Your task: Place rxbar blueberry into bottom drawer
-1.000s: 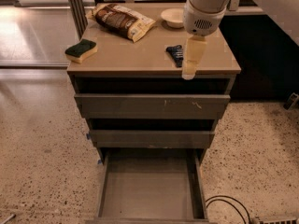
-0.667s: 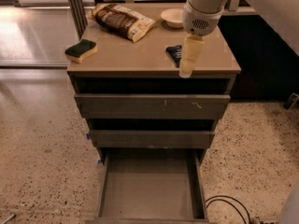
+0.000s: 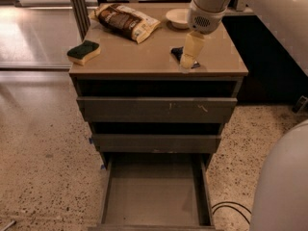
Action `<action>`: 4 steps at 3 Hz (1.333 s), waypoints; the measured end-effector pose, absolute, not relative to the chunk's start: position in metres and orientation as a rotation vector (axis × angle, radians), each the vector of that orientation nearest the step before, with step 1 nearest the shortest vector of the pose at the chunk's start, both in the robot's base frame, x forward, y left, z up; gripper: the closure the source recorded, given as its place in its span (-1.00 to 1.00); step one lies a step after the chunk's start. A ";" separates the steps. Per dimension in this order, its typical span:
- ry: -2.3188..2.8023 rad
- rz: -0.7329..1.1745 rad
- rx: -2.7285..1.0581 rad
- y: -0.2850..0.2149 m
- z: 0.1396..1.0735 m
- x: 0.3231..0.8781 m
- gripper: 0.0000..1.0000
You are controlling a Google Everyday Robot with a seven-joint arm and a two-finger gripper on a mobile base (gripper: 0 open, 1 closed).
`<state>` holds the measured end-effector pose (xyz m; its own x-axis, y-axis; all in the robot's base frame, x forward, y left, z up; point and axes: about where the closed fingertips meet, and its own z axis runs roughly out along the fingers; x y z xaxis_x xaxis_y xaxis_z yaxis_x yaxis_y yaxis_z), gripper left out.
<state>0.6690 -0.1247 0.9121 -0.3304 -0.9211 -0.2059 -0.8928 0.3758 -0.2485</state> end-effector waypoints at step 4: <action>2.549 -0.060 -1.148 -0.128 0.895 0.710 -1.00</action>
Offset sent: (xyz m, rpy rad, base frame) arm 0.0440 -0.0047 -0.0181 0.0513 0.0471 -0.3365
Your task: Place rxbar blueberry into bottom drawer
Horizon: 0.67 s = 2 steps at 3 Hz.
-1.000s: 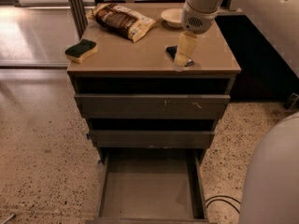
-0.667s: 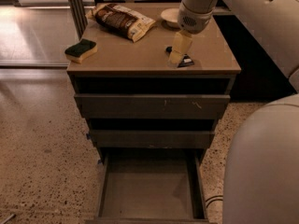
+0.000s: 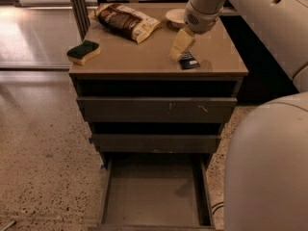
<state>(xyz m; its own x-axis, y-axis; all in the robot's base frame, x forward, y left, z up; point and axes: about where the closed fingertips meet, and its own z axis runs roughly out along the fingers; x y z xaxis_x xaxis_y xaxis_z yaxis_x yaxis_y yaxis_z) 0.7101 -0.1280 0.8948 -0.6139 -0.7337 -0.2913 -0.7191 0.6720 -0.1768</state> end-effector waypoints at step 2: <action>2.565 -0.042 -1.136 -0.125 0.886 0.722 -1.00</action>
Offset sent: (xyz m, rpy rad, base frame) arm 0.0434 0.0065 -0.0204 0.0341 0.0453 -0.0404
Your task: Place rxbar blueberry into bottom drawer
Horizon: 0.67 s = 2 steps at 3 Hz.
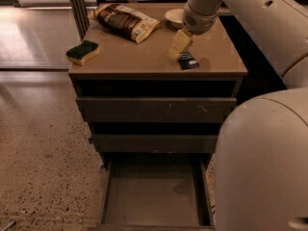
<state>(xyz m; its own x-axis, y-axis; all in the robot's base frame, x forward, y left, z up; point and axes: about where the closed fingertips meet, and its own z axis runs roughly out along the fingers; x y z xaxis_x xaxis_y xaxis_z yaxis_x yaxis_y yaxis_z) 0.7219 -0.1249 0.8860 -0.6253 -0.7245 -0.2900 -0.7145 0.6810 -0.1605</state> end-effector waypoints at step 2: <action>2.579 0.028 -1.112 -0.113 0.873 0.750 -1.00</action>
Offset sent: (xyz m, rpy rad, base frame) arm 0.0187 0.0101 -0.0150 0.0308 0.0367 -0.0068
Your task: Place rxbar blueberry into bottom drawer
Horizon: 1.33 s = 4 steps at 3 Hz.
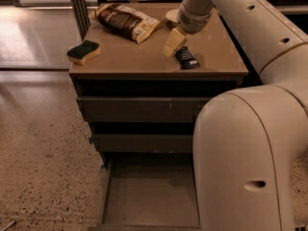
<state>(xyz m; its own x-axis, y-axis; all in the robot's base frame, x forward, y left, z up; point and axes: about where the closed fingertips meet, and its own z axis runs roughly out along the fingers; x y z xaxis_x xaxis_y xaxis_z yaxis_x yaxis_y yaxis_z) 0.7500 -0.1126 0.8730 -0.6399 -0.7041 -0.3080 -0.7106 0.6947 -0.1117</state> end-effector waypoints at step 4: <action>2.693 -0.092 -1.021 -0.127 0.831 0.772 -1.00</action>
Offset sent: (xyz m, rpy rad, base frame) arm 0.0285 -0.0318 -0.0546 -0.1001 0.1141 -0.1509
